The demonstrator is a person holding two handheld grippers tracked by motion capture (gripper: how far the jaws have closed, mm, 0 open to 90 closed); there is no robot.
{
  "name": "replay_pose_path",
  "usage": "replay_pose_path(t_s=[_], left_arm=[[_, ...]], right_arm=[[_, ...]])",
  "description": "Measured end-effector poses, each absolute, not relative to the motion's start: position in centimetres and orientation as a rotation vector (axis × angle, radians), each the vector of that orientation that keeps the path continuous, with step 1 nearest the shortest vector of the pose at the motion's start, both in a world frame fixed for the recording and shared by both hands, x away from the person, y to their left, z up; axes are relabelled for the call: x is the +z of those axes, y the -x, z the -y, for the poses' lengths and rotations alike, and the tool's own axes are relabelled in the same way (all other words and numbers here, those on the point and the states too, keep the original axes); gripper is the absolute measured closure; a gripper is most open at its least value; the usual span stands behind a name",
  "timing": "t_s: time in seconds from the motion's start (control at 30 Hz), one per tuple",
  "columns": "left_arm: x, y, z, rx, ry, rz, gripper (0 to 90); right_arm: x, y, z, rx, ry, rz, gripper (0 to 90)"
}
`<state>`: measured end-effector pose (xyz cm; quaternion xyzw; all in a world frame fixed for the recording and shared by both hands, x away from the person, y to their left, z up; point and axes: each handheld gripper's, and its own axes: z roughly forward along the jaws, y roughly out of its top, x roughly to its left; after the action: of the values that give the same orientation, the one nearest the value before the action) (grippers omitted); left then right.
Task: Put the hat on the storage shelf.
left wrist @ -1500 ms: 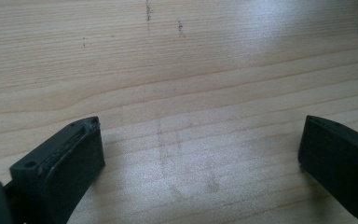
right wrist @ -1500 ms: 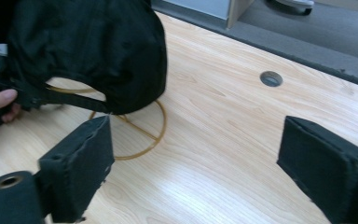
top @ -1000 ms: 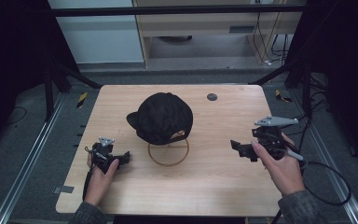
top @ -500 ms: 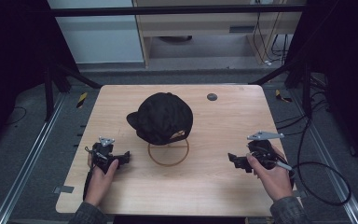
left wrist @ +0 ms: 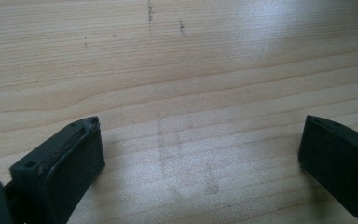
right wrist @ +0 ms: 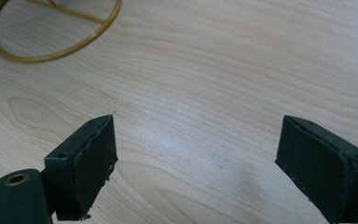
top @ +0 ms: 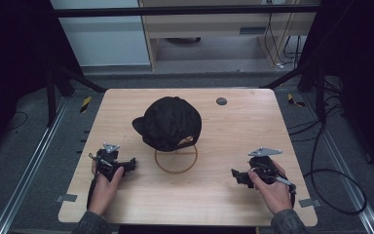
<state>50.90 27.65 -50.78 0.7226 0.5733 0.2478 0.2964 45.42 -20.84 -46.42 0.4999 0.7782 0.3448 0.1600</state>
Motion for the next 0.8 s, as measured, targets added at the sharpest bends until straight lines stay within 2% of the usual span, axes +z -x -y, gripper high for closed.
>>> replay_pose_path(t_s=[0.8], left_arm=[[-50.8,-50.9,-27.6,0.663,-1.915,-1.535,0.0]], right_arm=[[-49.6,-45.5,18.7,0.982,-1.438,-2.213,11.0]])
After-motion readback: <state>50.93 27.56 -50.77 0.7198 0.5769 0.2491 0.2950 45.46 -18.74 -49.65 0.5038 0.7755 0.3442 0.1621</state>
